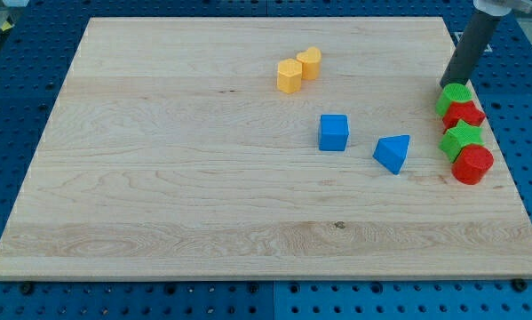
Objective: Slightly push the yellow blocks to the top
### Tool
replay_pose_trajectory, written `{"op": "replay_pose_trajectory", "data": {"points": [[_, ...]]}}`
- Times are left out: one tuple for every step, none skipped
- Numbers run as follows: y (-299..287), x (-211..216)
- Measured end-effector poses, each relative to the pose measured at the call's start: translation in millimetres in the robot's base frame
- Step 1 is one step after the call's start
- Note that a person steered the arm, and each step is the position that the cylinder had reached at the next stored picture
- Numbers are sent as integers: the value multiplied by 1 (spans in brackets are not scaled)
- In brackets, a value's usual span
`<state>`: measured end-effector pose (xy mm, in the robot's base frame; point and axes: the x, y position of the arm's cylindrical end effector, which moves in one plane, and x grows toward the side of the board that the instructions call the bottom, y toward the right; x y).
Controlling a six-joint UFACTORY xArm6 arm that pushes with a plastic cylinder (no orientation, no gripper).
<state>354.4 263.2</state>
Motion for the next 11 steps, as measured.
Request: {"op": "replay_pose_trajectory", "data": {"points": [[0, -3], [-9, -3], [-81, 17], [-151, 49], [-215, 67], [-245, 26], [-246, -17], [-252, -25], [-261, 1], [-241, 6], [-196, 20]]}}
